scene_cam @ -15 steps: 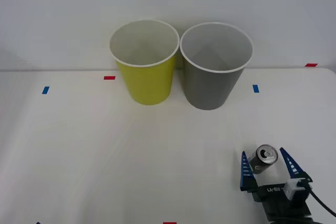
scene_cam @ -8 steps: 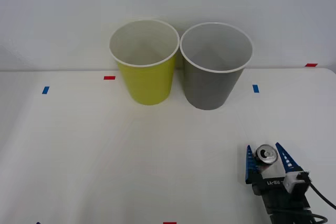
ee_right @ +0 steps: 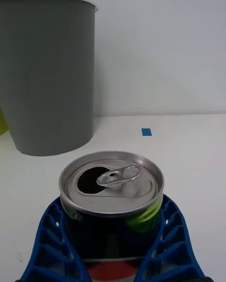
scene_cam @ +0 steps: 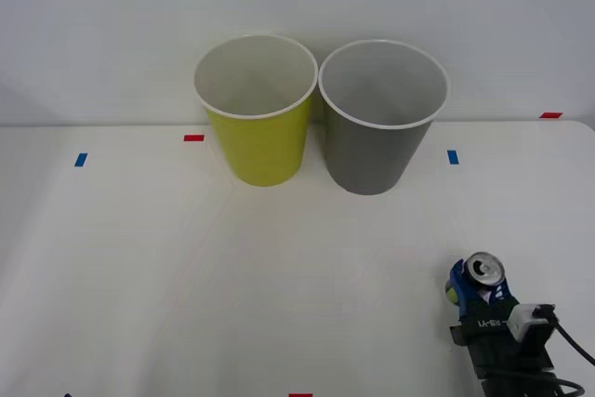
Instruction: Put cans in the gray bin and PET bottles in the light green bin.
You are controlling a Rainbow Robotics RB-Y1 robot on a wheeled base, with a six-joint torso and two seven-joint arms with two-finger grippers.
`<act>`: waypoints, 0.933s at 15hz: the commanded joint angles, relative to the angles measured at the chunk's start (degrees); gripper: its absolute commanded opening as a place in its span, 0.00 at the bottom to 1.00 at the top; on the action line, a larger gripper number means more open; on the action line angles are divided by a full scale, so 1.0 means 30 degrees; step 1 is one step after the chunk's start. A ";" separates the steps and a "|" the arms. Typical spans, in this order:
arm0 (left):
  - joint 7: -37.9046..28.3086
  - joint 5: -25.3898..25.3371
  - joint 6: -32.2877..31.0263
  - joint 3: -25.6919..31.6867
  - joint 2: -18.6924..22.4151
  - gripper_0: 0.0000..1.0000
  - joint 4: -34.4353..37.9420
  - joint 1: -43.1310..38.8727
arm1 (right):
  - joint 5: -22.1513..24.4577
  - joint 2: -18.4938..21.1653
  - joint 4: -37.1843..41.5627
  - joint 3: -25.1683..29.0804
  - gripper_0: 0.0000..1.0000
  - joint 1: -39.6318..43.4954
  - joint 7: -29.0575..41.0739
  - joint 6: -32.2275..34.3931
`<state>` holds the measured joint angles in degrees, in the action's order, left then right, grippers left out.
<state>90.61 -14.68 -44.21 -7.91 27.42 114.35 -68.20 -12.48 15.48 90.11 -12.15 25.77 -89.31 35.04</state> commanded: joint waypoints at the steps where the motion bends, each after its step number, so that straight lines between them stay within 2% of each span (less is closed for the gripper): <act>1: 0.0000 0.0000 0.0000 0.0000 0.0000 1.00 0.0000 0.0000 | 0.0029 0.0172 0.0667 0.0065 0.09 0.0344 -0.0023 -0.0166; 3: 0.0000 0.0000 0.0000 0.0000 0.0000 1.00 0.0000 0.0000 | -0.0088 0.0494 0.3890 0.0153 0.09 0.1809 -0.0082 -0.2862; 7: 0.0000 0.0000 0.0000 0.0000 0.0000 1.00 0.0000 0.0000 | -0.0205 0.0406 0.8138 0.0885 0.08 0.3421 -0.0287 -0.5967; 12: 0.0000 0.0000 0.0000 0.0000 0.0000 1.00 0.0000 0.0000 | -0.0439 -0.0531 1.2825 0.1911 0.05 0.3538 -0.0287 -1.1006; 14: 0.0000 0.0000 0.0000 0.0000 0.0000 1.00 0.0000 0.0000 | -0.0439 -0.0971 1.4876 0.2321 0.04 0.2864 -0.0111 -1.3701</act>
<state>90.62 -14.68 -44.21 -7.91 27.42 114.35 -68.20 -13.75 13.56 130.50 -6.19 35.94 -90.14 -0.68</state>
